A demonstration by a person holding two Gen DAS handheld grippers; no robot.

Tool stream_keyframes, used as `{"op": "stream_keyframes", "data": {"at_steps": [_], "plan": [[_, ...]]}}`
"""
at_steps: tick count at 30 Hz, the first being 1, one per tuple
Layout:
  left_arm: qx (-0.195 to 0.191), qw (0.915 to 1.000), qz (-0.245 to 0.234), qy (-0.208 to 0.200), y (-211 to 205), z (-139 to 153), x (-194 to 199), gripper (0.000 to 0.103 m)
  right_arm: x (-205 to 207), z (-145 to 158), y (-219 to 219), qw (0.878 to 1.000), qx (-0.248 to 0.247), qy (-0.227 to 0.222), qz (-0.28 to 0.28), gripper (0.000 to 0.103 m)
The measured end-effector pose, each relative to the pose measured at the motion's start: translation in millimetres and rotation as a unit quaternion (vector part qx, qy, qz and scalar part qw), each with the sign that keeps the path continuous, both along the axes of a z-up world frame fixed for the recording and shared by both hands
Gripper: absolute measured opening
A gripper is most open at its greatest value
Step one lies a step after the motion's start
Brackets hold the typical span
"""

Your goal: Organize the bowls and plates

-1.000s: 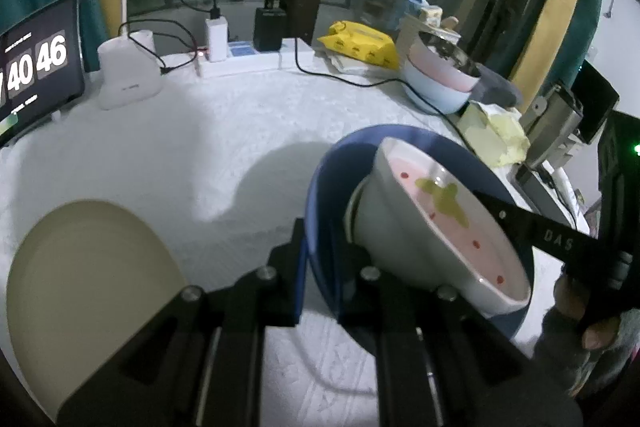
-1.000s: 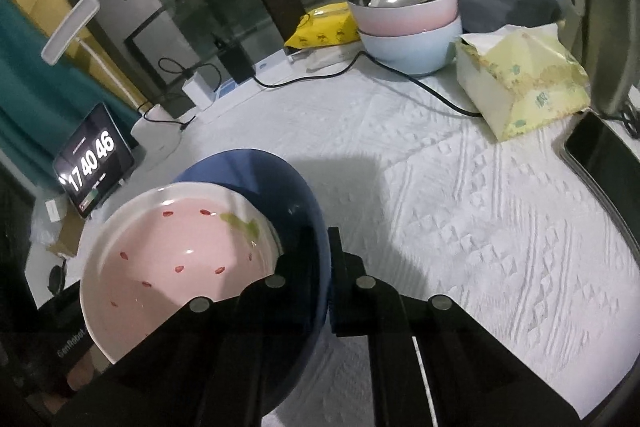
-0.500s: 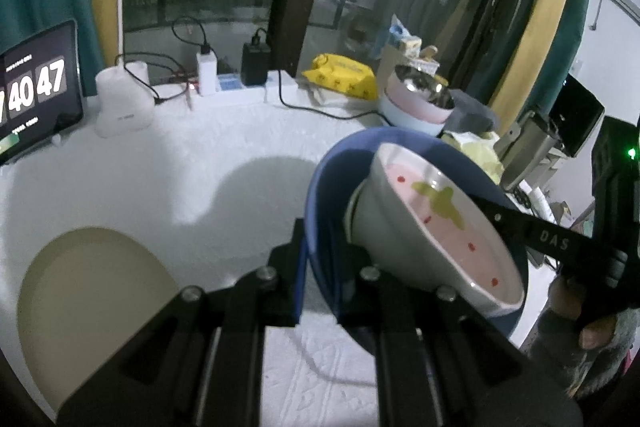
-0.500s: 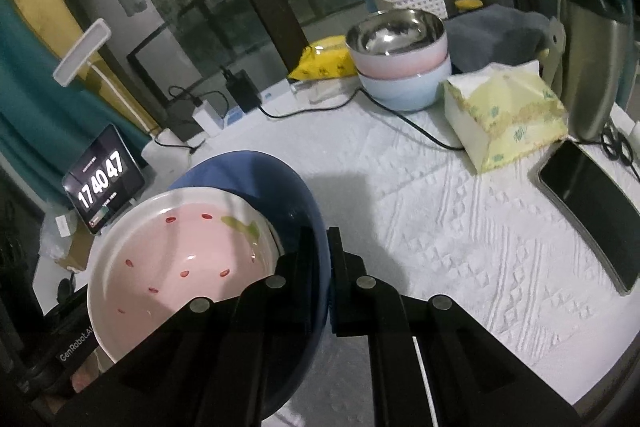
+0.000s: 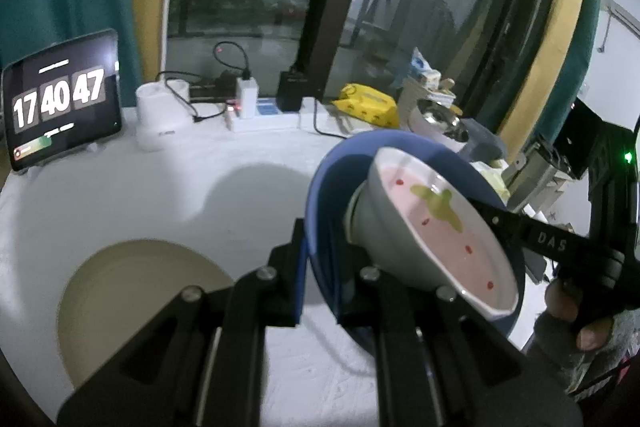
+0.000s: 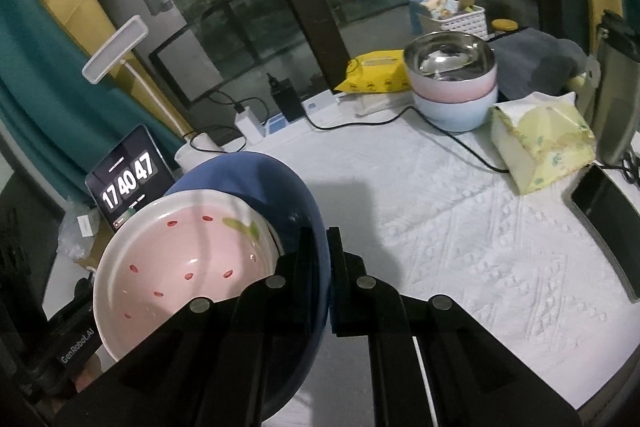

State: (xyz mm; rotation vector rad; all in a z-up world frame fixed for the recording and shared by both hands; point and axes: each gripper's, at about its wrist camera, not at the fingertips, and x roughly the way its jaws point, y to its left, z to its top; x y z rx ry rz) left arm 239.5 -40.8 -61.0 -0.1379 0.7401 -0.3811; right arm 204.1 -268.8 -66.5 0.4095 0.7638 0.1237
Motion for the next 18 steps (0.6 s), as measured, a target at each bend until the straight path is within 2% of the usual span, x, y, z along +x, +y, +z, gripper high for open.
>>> {"op": "stream_keyframes", "data": {"at_steps": [18], "plan": [[-0.010,0.9971,0.075,0.007,100.0,-4.6,-8.2,0.008,28.5,0.3,99.1,0.997,-0.002,0.013,0.073,0.007]]}}
